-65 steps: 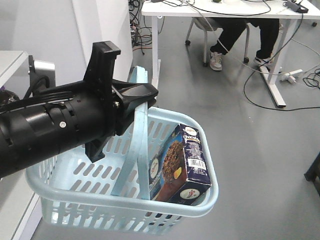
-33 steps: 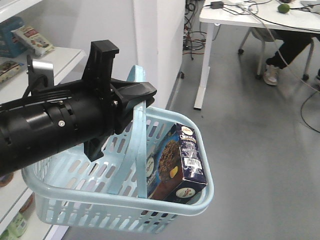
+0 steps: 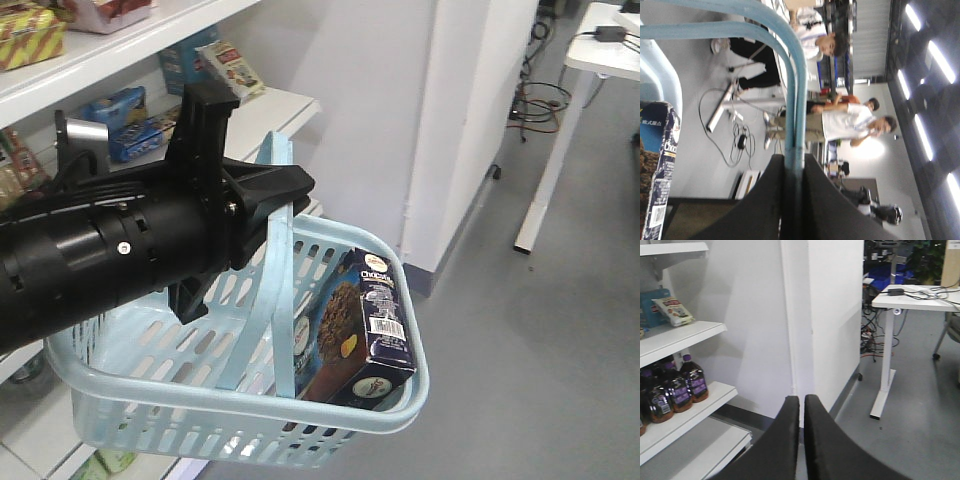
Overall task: Left arm holds basket, right arm returns cookies
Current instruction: 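Turn the base to face the snack shelf, basket held by left gripper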
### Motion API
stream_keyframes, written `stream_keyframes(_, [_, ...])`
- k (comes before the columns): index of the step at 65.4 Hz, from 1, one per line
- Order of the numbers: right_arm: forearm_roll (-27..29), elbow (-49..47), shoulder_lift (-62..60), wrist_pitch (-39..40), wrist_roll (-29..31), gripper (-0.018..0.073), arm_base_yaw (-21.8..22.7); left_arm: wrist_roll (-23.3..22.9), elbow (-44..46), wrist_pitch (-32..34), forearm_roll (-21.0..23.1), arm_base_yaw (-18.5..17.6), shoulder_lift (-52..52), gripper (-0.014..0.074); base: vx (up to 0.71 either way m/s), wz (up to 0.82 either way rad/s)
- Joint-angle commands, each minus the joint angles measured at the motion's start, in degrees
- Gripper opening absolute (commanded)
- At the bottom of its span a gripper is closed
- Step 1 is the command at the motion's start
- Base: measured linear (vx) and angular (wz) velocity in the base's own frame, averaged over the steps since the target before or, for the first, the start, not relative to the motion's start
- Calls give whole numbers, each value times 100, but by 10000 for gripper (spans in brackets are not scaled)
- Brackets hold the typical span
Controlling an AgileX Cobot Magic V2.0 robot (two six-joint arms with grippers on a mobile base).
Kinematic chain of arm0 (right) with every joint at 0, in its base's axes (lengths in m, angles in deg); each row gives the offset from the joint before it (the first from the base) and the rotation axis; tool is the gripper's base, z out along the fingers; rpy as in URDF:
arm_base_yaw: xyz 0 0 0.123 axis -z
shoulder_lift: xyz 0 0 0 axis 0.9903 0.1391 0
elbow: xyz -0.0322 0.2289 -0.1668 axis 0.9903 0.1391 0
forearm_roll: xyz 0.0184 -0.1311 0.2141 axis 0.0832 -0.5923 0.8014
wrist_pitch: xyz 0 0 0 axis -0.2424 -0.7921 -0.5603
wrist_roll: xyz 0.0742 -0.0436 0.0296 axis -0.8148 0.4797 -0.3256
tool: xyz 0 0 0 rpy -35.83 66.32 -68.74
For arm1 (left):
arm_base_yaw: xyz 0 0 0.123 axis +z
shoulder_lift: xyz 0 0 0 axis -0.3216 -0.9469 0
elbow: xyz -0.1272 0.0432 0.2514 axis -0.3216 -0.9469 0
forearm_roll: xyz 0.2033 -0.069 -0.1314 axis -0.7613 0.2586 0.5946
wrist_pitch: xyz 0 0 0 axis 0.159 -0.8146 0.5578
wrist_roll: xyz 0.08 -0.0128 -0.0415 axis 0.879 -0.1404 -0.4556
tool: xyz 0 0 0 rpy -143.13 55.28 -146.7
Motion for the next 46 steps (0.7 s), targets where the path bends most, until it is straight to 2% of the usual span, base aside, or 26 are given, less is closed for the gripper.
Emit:
stream_keyframes(1, [-56,96,-52,432,21,-3,3,-1,254,-143,240,-15,171,-3,6,54])
stream_keyframes(46, [-56,96,-52,432,21,-3,3,-1,254,-143,240,-15,171,-3,8,47])
